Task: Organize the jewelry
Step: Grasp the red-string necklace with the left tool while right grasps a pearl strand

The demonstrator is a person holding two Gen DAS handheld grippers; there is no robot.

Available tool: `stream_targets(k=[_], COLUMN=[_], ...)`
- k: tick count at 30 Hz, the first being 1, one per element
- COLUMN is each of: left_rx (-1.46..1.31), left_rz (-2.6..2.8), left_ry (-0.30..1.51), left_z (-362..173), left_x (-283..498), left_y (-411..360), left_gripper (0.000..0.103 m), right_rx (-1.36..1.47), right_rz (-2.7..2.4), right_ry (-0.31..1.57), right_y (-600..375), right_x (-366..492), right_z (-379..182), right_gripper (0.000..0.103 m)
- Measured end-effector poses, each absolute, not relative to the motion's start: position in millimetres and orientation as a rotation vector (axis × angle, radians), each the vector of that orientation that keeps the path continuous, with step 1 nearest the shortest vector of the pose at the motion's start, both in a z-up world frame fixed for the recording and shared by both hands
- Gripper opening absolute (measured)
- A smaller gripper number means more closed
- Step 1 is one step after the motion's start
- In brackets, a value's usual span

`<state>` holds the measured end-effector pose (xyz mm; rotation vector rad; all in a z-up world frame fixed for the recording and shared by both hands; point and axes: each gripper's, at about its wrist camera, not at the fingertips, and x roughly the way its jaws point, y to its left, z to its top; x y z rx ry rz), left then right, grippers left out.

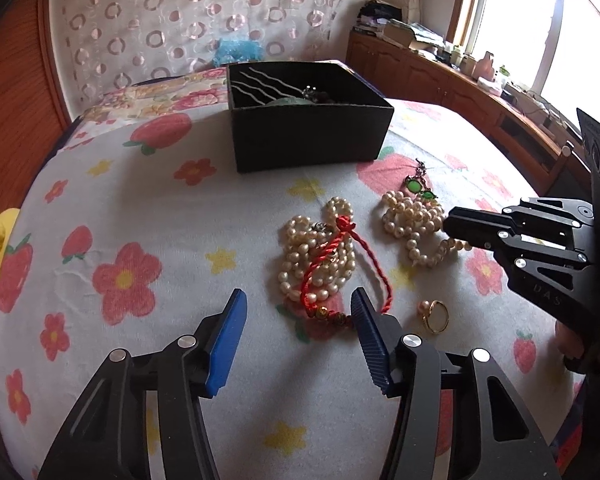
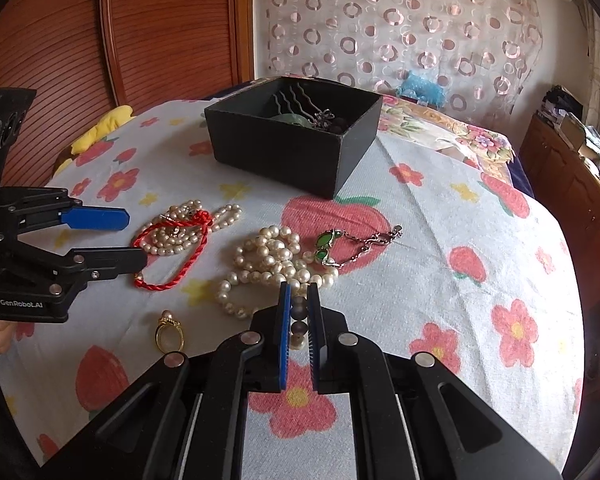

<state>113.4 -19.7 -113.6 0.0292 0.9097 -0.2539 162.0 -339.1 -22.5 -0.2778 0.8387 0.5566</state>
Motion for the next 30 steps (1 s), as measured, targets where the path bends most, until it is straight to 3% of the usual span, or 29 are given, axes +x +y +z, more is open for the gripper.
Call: stream_targets(k=[4, 16, 22, 23, 30], left_rx=[0.029, 0.018, 0.024, 0.026, 0.017], left_rz=[-0.255, -0.285, -0.275, -0.264, -0.233], left_ry=[0.906, 0.894, 0.887, 0.883, 0.836], left_z=[-113.3, -113.9, -112.5, -111.3, -96.7], left_x=[109.8, 115.8, 112.4, 111.3, 100.4], left_y=[-15.2, -15.4, -15.3, -14.2, -0.8], left_gripper=[0.049, 0.019, 0.016, 0.008, 0.008], right_rx=[-0.278, -0.277, -0.273, -0.273, -0.270], right_rz=[0.557, 0.556, 0.557, 0.557, 0.556], right_ry=[0.839, 0.839, 0.839, 0.839, 0.841], right_y=[-339.1, -339.6, -341.3, -341.3, -342.4], right_x=[161.9, 161.8, 162.5, 162.3, 162.9], right_z=[-22.6, -22.9, -23.1, -23.2, -23.7], right_gripper=[0.009, 0.009, 0.009, 0.009, 0.009])
